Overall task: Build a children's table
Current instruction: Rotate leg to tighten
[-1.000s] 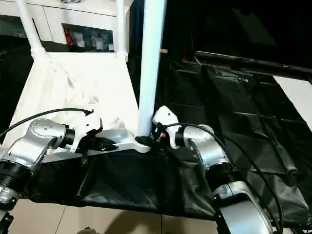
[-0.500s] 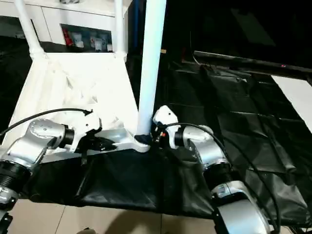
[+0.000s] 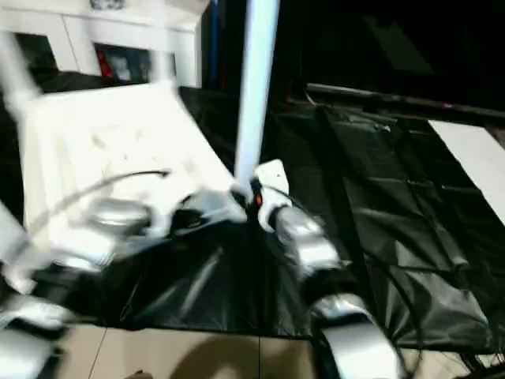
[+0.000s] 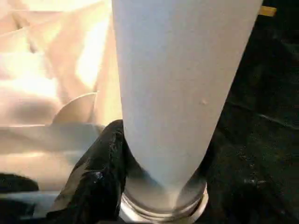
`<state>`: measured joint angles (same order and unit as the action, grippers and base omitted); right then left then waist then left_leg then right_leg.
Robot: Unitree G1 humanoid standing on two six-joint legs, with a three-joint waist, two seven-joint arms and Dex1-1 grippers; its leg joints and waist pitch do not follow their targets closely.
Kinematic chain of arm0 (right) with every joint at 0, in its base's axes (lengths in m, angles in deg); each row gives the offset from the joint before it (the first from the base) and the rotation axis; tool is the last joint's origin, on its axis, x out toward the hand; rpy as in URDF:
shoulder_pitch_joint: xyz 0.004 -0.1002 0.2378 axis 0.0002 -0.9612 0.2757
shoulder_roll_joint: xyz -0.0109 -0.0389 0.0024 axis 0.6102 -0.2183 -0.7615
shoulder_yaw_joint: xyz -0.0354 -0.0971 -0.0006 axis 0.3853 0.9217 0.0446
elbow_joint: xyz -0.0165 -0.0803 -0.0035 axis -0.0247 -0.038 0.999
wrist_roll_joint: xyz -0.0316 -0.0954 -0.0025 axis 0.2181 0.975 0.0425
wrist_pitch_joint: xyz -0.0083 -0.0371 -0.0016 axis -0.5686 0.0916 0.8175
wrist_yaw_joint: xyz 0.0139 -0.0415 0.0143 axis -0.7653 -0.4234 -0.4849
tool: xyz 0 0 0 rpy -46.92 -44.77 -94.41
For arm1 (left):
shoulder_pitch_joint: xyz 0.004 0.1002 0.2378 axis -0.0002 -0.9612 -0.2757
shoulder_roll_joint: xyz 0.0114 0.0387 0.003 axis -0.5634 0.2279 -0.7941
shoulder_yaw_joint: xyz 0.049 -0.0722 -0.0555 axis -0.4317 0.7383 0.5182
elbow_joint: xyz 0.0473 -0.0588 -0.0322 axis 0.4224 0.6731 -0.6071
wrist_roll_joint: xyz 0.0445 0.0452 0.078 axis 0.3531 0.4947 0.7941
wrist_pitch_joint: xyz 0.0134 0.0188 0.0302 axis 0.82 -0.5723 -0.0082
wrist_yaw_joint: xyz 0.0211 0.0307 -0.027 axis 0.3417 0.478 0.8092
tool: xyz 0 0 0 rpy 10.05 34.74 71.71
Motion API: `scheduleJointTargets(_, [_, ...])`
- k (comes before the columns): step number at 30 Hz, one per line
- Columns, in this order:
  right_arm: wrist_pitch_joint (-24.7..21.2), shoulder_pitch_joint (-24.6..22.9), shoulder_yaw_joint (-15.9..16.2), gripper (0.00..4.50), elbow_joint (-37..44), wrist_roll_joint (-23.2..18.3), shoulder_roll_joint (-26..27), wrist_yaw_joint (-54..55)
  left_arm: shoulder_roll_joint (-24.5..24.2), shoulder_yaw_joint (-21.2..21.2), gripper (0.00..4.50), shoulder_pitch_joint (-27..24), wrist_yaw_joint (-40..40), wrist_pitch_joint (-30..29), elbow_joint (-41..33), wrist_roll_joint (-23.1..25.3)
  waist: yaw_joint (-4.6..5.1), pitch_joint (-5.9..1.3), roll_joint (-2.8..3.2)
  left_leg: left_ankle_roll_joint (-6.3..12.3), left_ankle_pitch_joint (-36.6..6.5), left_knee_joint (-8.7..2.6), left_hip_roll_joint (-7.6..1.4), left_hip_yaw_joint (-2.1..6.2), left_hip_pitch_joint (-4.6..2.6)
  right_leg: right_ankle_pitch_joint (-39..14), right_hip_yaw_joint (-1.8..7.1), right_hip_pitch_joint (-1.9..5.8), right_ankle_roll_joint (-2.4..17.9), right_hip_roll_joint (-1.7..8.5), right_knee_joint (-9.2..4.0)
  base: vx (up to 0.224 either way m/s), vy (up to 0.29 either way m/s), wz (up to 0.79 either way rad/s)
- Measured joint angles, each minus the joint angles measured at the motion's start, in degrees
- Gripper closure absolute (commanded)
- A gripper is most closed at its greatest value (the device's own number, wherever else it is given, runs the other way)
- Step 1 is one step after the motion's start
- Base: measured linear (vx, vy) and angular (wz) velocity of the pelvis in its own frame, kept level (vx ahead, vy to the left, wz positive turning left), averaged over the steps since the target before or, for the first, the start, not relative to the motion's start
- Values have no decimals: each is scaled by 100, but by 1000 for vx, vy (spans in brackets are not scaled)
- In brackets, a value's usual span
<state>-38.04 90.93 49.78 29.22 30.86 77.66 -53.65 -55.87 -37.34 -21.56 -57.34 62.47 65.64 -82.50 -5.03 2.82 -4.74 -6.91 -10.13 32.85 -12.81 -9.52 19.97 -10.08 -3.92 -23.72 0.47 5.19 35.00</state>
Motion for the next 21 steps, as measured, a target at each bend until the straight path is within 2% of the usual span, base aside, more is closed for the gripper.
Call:
scheduleJointTargets(1, [54, -10, 0, 215, 0, 0, 0, 0, 0, -3, 450, -1, -1, 0, -9, 1, 0, -1, -1, 0, 0, 0, 0, 0, 0, 0, 1, -1, 0, 0, -2, 0, 0, 0])
scheduleJointTargets(3, [121, -39, -48, 181, 9, -80, 14, -36, -29, -17, 450, -6, -38, 1, -51, 4, -1, 0, -1, 0, 0, 0, 0, 0, 1, 1, 0, -10, -1, 0, -1, 0, 0, 0])
scheduleJointTargets(7, [135, -66, -97, 160, 58, -193, 43, -439, -317, -58, 450, -61, -341, 196, -144, -18, 29, 1, 1, 0, 0, -15, -1, 1, 6, 2, -5, -26, -2, -3, 1, 0, 0, 0])
scheduleJointTargets(9, [158, -71, -83, 132, 66, -195, -33, -917, -537, -53, 450, -143, -609, 367, -227, -56, 44, 2, 2, 0, 0, -26, -5, 9, 6, 6, -12, -33, -1, -8, 2, 0, 0, 0])
scheduleJointTargets(11, [154, -77, 92, 132, 120, -197, -211, -1460, -730, -47, 450, -217, -861, 540, -280, -118, 39, 2, 2, -1, 1, -32, -6, 9, 6, 32, -11, -33, 0, -11, 4, 0, 0, 0])
scheduleJointTargets(15, [172, -124, 504, 132, 334, -196, -731, -2728, -1115, -43, 450, -320, -1585, 878, -369, -347, -38, 5, 8, -2, 1, -44, -13, 4, 4, 55, -7, -33, 21, -13, 17, 30, -3, 4])
scheduleJointTargets(19, [200, -172, 723, 132, 492, -190, -1093, -3710, -1415, -57, 450, -358, -2205, 1122, -373, -515, -121, 9, 15, 5, 6, -35, -16, -7, 12, 30, -3, -35, 30, -12, 12, 33, 1, 4])
scheduleJointTargets(20, [199, -176, 776, 158, 534, -188, -1189, -3980, -1468, -60, 450, -367, -2337, 1167, -370, -548, -137, 9, 15, 11, 9, -28, -16, -11, 15, 27, -2, -33, 33, -11, 8, 0, 0, 0])
scheduleJointTargets(21, [199, -177, 843, 165, 572, -190, -1309, -4331, -1535, -70, 450, -379, -2509, 1249, -357, -584, -152, 9, 15, 15, 6, -26, -13, -14, 18, 25, 0, -29, 36, -7, -1, 0, 0, 0])
